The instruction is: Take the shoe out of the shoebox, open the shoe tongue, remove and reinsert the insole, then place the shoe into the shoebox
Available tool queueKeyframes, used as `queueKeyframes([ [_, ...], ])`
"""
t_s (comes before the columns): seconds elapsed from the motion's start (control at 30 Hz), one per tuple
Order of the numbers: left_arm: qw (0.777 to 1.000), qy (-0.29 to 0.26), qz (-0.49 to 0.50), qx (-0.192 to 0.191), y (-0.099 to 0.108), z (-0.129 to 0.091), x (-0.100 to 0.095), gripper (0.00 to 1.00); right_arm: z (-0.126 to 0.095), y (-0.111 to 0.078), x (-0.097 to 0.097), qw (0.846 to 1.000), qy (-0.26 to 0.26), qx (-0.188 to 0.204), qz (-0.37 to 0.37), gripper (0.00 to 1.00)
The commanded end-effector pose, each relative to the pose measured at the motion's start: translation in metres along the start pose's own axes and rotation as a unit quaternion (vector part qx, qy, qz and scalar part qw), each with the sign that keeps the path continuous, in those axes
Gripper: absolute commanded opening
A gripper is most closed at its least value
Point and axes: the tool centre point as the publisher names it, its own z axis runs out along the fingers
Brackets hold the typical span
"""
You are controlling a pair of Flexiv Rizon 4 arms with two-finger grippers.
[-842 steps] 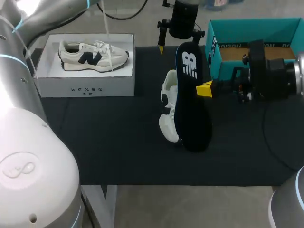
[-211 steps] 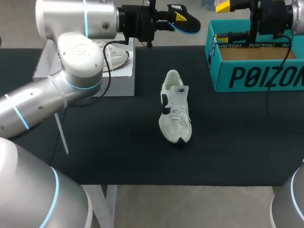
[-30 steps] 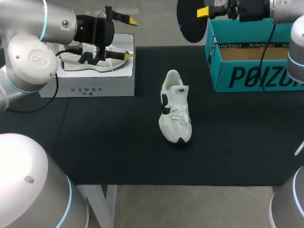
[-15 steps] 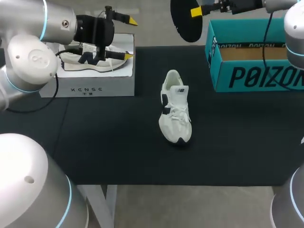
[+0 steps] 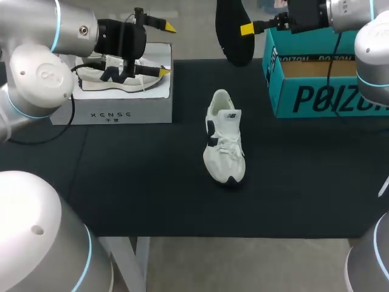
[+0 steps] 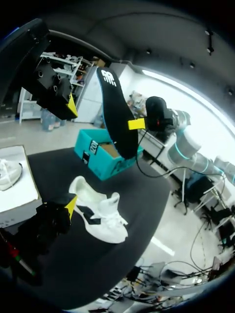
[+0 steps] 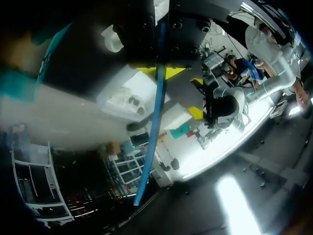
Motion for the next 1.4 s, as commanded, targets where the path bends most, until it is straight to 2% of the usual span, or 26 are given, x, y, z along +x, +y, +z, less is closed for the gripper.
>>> queueKeyframes([
  [0.03, 1.0, 0.002, 0.0, -0.001, 0.0, 0.001, -0.001, 1.0, 0.0, 0.0, 0.0, 1.0, -0.002, 0.0, 0.0, 0.0],
  [0.13, 1.0, 0.002, 0.0, -0.001, 0.0, 0.001, -0.001, 1.0, 0.0, 0.0, 0.0, 1.0, -0.002, 0.0, 0.0, 0.0],
  [0.23, 1.0, 0.002, 0.0, -0.001, 0.0, 0.001, -0.001, 1.0, 0.009, -0.009, -0.003, 1.0, -0.004, 0.0, -0.003, 0.0],
  [0.37, 1.0, 0.002, 0.0, -0.001, 0.0, 0.001, -0.001, 1.0, 0.016, -0.025, -0.009, 1.0, -0.014, -0.025, -0.01, 0.0],
  [0.5, 1.0, 0.002, 0.0, -0.001, 0.0, 0.001, -0.001, 1.0, 0.028, -0.044, -0.015, 0.997, 0.002, -0.075, -0.012, 0.0],
  [0.53, 1.0, 0.002, 0.0, -0.001, 0.0, 0.001, -0.001, 1.0, 0.03, -0.047, -0.014, 0.997, -0.001, -0.078, -0.015, 0.0],
  [0.73, 1.0, 0.002, 0.0, -0.001, 0.0, 0.001, -0.001, 1.0, 0.046, -0.068, -0.022, 0.998, -0.001, -0.067, -0.012, 0.0],
  [0.97, 1.0, 0.002, 0.0, -0.001, 0.0, 0.001, -0.001, 1.0, 0.056, -0.085, -0.029, 0.999, -0.003, -0.052, 0.009, 0.0],
  [1.4, 1.0, 0.002, 0.0, -0.001, 0.0, 0.001, -0.001, 1.0, 0.056, -0.085, -0.029, 0.999, -0.003, -0.052, 0.009, 0.0],
])
